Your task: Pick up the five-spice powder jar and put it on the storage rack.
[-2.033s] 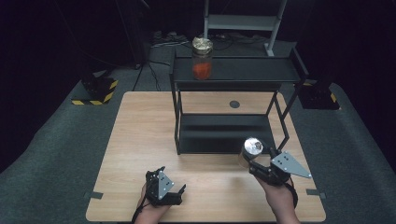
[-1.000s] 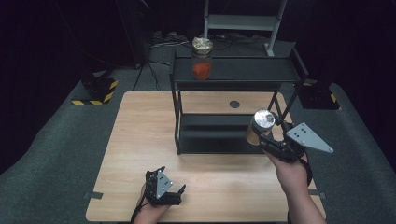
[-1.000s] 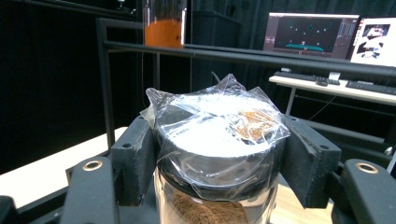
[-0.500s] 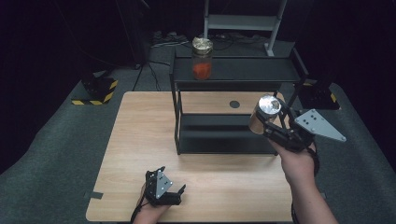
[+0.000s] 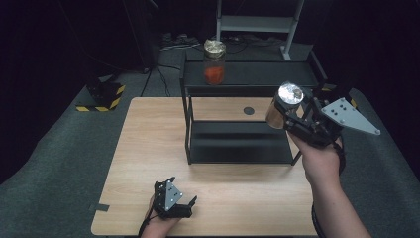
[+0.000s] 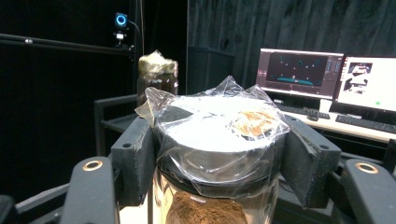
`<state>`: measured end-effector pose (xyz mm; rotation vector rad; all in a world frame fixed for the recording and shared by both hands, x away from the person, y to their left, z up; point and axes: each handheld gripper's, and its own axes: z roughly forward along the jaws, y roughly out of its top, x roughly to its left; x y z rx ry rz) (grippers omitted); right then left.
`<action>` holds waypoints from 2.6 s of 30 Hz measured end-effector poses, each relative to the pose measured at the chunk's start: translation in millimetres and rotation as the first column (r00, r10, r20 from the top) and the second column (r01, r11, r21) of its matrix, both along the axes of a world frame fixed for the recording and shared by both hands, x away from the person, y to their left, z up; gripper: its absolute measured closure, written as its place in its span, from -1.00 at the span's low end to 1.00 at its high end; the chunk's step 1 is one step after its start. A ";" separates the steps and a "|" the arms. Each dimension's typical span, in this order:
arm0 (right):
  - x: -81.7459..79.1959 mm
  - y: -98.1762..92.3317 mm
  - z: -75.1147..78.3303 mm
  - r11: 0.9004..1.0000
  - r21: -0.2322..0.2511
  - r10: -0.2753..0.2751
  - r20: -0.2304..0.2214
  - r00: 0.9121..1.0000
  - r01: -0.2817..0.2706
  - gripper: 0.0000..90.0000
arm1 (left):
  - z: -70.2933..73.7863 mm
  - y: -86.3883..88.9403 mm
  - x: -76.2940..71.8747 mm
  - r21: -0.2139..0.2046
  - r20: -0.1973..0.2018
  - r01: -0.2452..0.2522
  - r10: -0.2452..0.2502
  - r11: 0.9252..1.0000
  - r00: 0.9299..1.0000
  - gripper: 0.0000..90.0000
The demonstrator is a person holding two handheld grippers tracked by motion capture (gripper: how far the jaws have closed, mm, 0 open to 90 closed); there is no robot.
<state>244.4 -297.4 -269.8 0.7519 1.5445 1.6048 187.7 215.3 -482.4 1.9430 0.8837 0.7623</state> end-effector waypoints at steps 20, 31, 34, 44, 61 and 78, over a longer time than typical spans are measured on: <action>32.4 9.2 25.1 0.999 0.024 -0.048 0.007 0.999 0.048 -0.25 | -0.5 1.3 -0.3 -0.006 0.002 0.000 0.000 1.000 1.000 -0.98; 57.2 20.6 31.0 0.997 0.017 -0.080 0.016 0.997 0.080 -0.25 | -0.8 1.8 -0.5 -0.008 0.004 0.005 -0.005 1.000 1.000 -0.98; 63.1 24.0 32.0 0.997 0.012 -0.082 0.015 0.997 0.082 -0.25 | -0.9 2.6 -0.2 -0.012 0.003 0.007 -0.007 1.000 1.000 -0.98; 87.0 35.2 35.6 0.996 0.012 -0.092 0.003 0.996 0.092 -0.25 | -1.4 0.2 -2.1 0.006 0.015 0.014 -0.014 1.000 1.000 -0.98; 118.7 51.3 38.0 0.995 0.002 -0.104 -0.004 0.995 0.104 -0.25 | -1.5 1.9 -2.5 0.003 0.015 0.021 -0.021 1.000 1.000 -0.98; 131.8 53.4 30.6 0.994 0.006 -0.105 -0.022 0.994 0.105 -0.25 | -2.1 2.7 -2.9 -0.004 0.017 0.020 -0.019 1.000 1.000 -0.98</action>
